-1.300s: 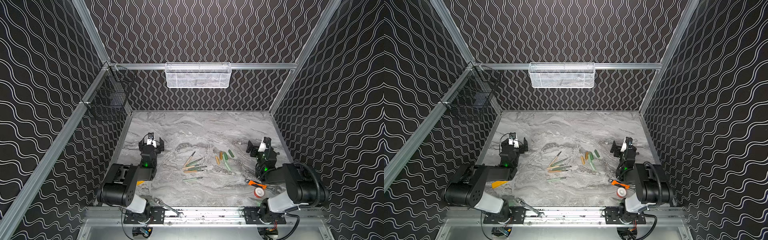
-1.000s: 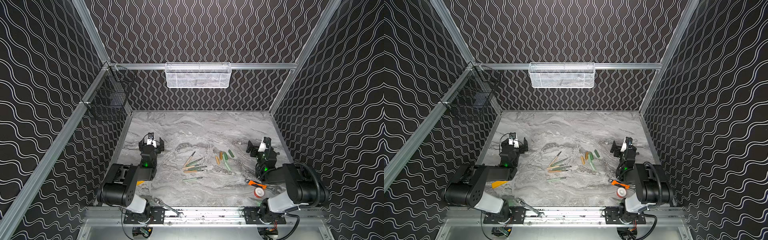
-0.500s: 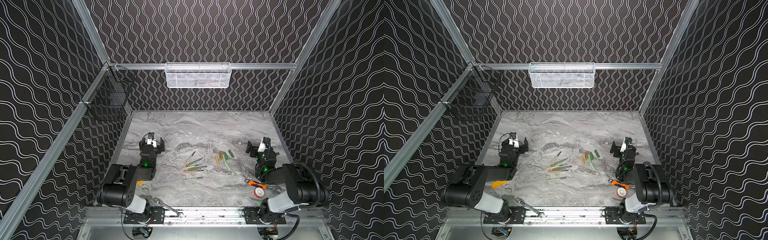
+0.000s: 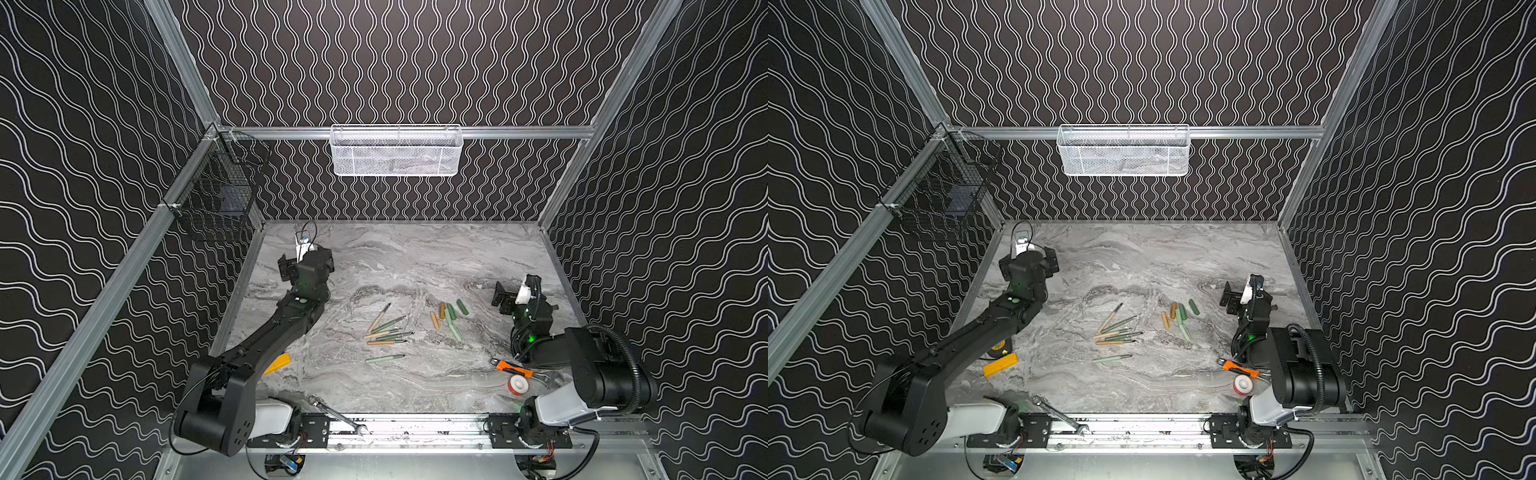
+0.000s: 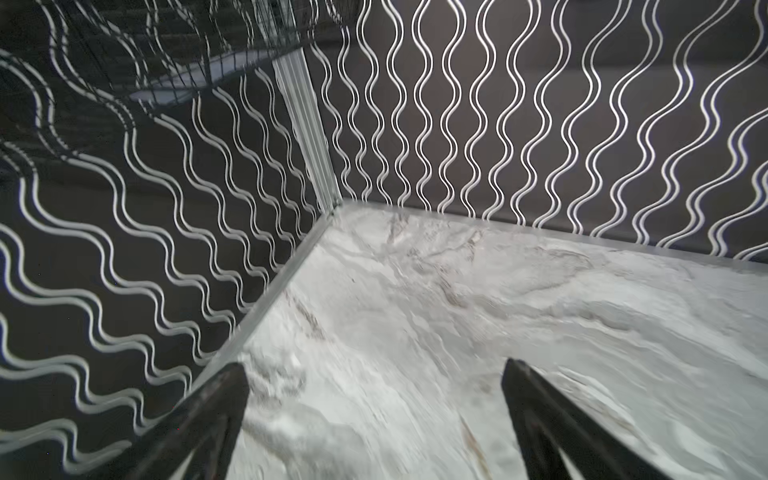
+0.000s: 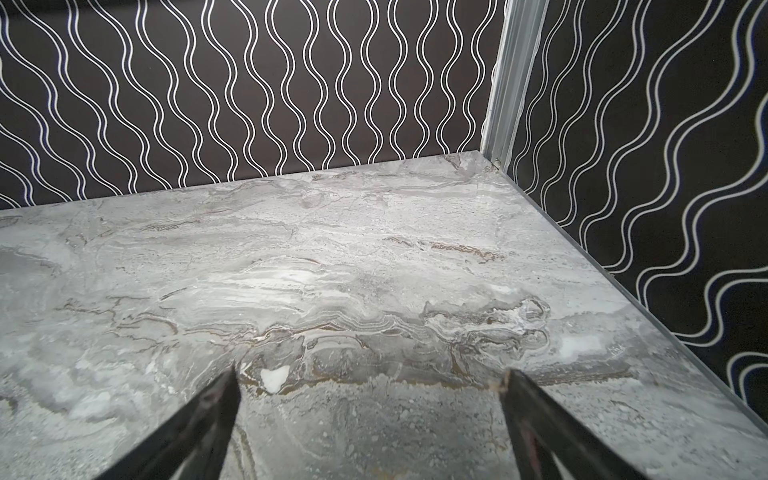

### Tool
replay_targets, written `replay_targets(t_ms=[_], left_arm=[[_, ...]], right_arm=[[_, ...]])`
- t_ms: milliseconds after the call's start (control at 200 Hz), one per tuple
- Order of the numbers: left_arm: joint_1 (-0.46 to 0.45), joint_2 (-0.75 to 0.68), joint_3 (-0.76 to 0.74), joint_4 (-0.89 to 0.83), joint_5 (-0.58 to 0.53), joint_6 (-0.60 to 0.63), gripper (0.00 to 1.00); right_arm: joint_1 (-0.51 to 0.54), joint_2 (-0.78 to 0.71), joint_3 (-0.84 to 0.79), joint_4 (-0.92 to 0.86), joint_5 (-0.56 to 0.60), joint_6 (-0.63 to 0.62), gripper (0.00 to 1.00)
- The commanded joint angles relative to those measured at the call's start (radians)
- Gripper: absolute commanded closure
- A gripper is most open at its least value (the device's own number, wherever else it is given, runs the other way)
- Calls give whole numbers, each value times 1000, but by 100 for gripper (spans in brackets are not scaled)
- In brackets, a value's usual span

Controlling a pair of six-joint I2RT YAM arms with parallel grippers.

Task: Insert the pens into the pen caps
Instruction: 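Move the left gripper over the pens while the right gripper moves toward the caps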

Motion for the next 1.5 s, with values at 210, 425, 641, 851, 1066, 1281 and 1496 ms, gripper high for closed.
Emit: replay_targets(t_ms=[210, 425, 641, 851, 1066, 1281, 1496], left_arm=[[-108, -82, 88, -639, 3, -319, 1], [-225, -123, 62, -698, 112, -313, 1], [-250, -157, 25, -663, 333, -252, 1], [-287, -217, -51, -547, 575, -169, 1], [-320, -205, -31, -551, 668, -101, 1], [-369, -157, 30, -615, 747, 8, 1], [-392, -129, 75, -670, 859, 135, 1]], right_arm=[[1, 2, 3, 28, 2, -8, 1], [1, 1, 2, 28, 3, -8, 0], [1, 1, 7, 20, -4, -3, 0], [-11, 1, 15, 5, -19, 6, 0], [-4, -46, 33, -51, 2, -9, 0], [91, -158, 326, -660, 114, 41, 0], [251, -141, 571, -1105, 117, 154, 1]])
